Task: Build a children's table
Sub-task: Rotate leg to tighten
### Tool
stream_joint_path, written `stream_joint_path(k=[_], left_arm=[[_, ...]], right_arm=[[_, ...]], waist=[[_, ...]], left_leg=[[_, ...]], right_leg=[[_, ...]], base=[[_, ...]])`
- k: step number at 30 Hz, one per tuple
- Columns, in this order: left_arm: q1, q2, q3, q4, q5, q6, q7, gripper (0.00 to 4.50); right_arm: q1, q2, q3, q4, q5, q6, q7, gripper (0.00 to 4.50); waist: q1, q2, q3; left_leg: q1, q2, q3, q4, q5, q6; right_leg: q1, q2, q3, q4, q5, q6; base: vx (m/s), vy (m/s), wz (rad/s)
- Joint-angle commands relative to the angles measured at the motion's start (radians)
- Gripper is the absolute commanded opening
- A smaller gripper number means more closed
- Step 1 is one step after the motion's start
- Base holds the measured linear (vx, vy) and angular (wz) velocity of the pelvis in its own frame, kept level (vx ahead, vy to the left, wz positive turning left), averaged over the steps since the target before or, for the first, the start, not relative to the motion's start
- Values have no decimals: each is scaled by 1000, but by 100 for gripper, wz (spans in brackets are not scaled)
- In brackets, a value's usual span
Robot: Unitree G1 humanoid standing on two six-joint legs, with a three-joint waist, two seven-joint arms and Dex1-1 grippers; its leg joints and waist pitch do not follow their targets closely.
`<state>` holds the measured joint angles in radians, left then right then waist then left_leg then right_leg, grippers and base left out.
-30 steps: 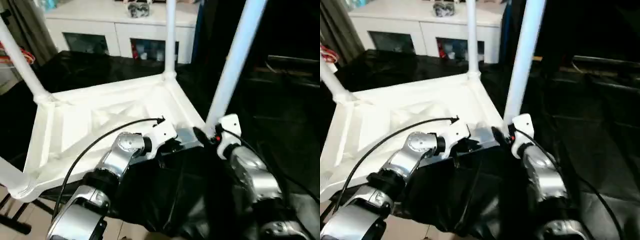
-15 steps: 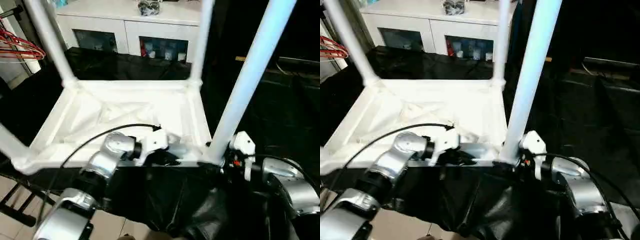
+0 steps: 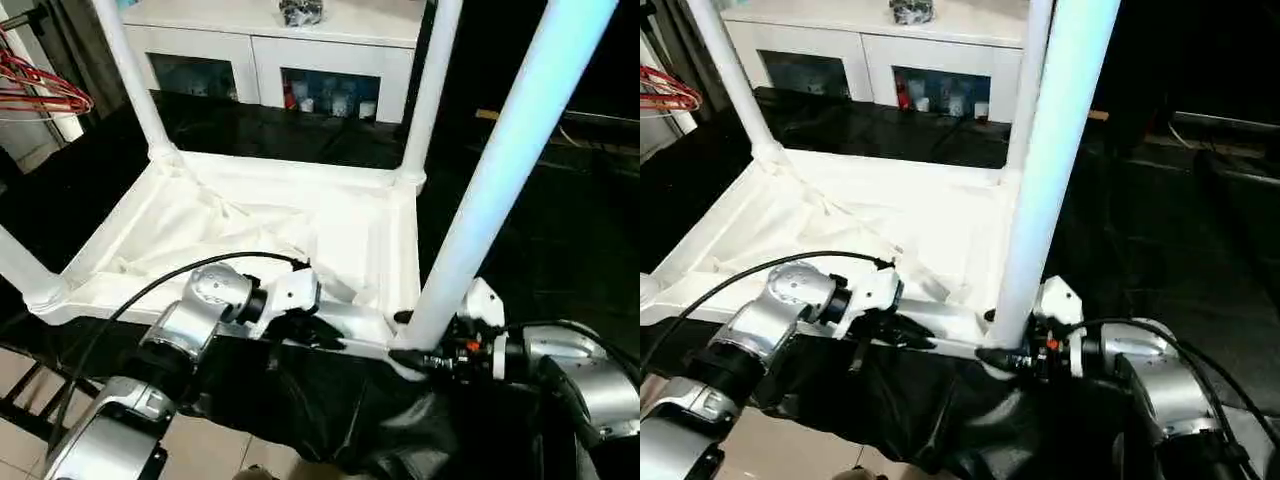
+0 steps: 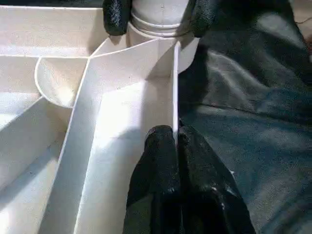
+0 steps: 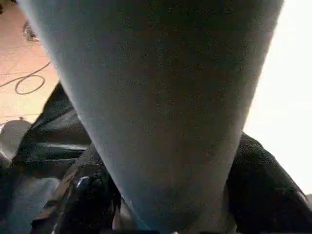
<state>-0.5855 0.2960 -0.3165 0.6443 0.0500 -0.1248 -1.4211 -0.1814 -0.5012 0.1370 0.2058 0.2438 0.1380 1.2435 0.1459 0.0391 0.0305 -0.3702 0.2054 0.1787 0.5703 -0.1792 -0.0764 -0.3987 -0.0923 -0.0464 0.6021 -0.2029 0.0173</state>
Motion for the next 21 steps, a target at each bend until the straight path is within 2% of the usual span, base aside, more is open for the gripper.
stream_joint_path(k=[1, 6, 9, 10, 11, 12, 13, 15, 17, 19, 21], left_arm=[[-1, -20, -16, -31, -16, -7, 14, 0], [2, -26, -10, -31, -18, 2, 30, 0], [-16, -55, 1, 8, 9, 1, 126, 0], [-17, -56, 2, 9, 10, 2, 130, 0], [-34, -78, 12, 33, 22, 11, 195, 0], [-43, -90, 19, 45, 24, 18, 222, 0], [-43, -90, 19, 45, 24, 18, 222, 0], [-64, -120, 27, 68, 29, 24, 280, 0], [-78, -145, 30, 81, 35, 32, 323, 0], [-85, -160, 31, 87, 38, 38, 347, 0], [-100, -195, 27, 100, 58, 46, 409, 0]], right_arm=[[15, 14, 84, -35, 9, 15, 54, 258], [27, 27, 84, -46, 23, 26, 39, 255], [12, 105, 44, -5, 4, 10, -85, 255], [12, 108, 42, -3, 3, 9, -90, 254], [-6, 152, 19, 34, -13, -3, -176, 254], [-15, 174, 7, 54, -20, -13, -218, 254], [-15, 174, 7, 54, -20, -13, -218, 254], [-41, 222, -16, 109, -46, -15, -333, 254], [-57, 253, -30, 146, -64, -18, -408, 254], [-65, 269, -36, 165, -73, -15, -447, 254], [-78, 312, -48, 207, -110, -36, -551, 254]], waist=[[2, -23, -53], [1, -24, -52], [1, -24, -49], [-2, -24, -46], [-3, -24, -46], [-9, -25, -42], [-12, -26, -42], [-19, -29, -40], [-24, -28, -40], [-30, -30, -40], [-30, -29, -42]], left_leg=[[6, 24, 1, -51, -142, 112], [6, 25, 0, -53, -160, 93], [4, 23, 0, -54, -165, 83], [7, 23, 0, -58, -194, 68], [9, 24, -1, -60, -207, 59], [9, 21, -4, -68, -246, 29], [9, 21, -4, -70, -255, 21], [11, 20, -7, -74, -279, 3], [13, 20, -6, -74, -285, -2], [13, 18, -6, -72, -283, 3], [11, 17, -6, -71, -268, 4]], right_leg=[[50, -45, 26, -54, -22, -257], [49, -46, 28, -54, -55, -251], [47, -46, 29, -57, -75, -243], [44, -47, 29, -63, -123, -233], [44, -48, 29, -66, -151, -227], [45, -51, 29, -74, -241, -206], [44, -50, 29, -76, -266, -196], [42, -51, 30, -83, -312, -177], [38, -51, 31, -84, -315, -175], [38, -49, 32, -85, -305, -177], [39, -49, 32, -83, -283, -178]], base=[[0, 0, 0], [0, 0, 0], [0, 0, 0], [0, 0, 0], [0, 0, 0], [0, 0, 0], [-51, -3, -3], [-51, 0, -3], [0, 0, 0], [0, 0, 0], [0, 0, 0]])
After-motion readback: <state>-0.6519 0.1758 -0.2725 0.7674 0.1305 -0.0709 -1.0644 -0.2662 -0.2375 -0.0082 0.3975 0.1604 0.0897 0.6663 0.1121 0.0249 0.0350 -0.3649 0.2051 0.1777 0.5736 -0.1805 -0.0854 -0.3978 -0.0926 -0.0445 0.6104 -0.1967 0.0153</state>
